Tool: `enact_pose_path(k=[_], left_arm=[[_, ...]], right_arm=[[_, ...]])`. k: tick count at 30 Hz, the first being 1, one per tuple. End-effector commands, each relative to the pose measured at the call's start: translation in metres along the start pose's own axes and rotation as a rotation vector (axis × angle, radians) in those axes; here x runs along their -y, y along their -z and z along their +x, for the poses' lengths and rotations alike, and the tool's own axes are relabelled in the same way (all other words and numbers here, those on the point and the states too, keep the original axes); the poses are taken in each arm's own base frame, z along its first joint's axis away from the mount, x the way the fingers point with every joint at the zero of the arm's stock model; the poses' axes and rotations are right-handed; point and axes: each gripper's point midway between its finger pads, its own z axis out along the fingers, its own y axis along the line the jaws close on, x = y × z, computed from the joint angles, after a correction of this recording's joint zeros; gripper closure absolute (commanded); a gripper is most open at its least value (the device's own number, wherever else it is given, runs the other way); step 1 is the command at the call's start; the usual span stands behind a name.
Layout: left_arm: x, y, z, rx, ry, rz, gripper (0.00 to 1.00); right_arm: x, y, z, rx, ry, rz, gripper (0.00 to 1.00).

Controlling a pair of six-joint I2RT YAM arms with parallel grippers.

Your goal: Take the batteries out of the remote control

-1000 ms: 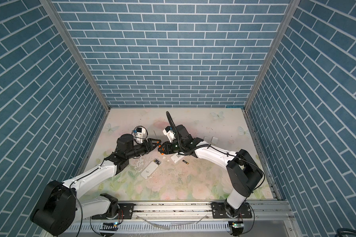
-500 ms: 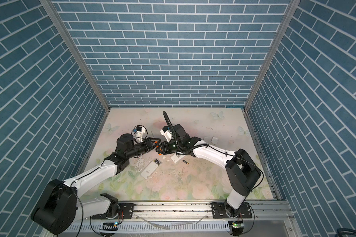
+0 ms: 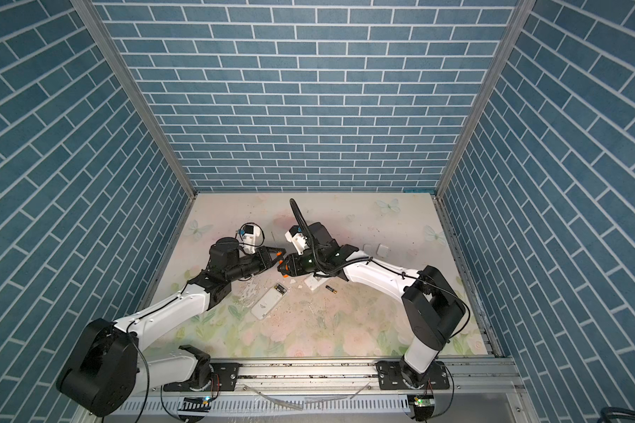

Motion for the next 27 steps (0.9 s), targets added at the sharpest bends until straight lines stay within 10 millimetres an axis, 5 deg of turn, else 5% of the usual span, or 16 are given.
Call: enact_pose_path(k=[1,6,15,27], left_arm=[[0.001,-0.002,-0.004,0.013,-0.022,-0.005,0.97],[-0.002,-0.001,-0.006,0.028,-0.006,-0.017,1.0],[0.003,0.0,-0.028,0.113,0.083,-0.032,1.0],[0.003,0.001,-0.044,0.162,0.268,-0.009,1.0]], right_arm=[[-0.01,0.004,-0.01,0.041,0.03,-0.017,1.0],[-0.01,0.009,-0.011,0.062,0.029,-0.009,0.99],[-0.003,0.011,-0.015,0.195,0.096,0.159,0.56],[0.002,0.019,-0.033,0.583,0.029,0.194,0.51]])
